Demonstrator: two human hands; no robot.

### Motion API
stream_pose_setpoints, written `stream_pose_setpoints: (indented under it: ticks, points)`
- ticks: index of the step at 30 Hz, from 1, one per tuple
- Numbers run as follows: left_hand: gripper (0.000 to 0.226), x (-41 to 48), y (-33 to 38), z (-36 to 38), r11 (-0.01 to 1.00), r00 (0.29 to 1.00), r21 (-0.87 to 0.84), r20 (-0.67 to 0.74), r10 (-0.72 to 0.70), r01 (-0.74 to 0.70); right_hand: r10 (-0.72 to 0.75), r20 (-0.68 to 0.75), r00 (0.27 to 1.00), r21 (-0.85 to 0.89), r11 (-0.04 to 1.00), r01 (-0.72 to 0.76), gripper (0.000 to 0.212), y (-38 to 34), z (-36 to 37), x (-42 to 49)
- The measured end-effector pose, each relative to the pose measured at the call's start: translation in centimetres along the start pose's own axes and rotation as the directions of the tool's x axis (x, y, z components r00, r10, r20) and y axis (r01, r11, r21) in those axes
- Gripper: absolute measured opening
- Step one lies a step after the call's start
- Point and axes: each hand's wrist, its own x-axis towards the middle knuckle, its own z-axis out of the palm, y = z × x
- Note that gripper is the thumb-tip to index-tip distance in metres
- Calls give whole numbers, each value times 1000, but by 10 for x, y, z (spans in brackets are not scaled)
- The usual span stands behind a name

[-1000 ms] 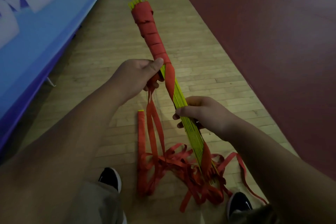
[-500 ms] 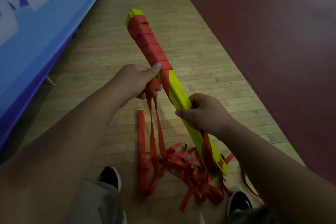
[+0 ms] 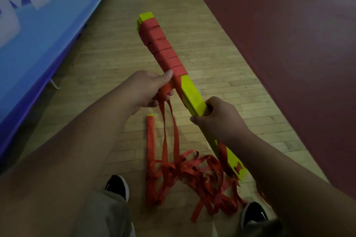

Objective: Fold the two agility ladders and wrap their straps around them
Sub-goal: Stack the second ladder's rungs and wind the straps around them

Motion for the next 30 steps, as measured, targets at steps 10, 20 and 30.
stream_pose_setpoints:
  ticks: [10,20,30]
  points:
    - [33,-1,-2,0,999,994,-24,102,-24,26,3,25,1000,-40,999,-2,50,-3,-1,-5]
    - [34,-2,-2,9,999,997,4,67,41,-41,11,123,992,-143,990,7,75,0,4,0]
    - [32,-6,-2,19,995,995,-26,39,97,-96,-91,296,951,89,994,68,54,6,0,-2]
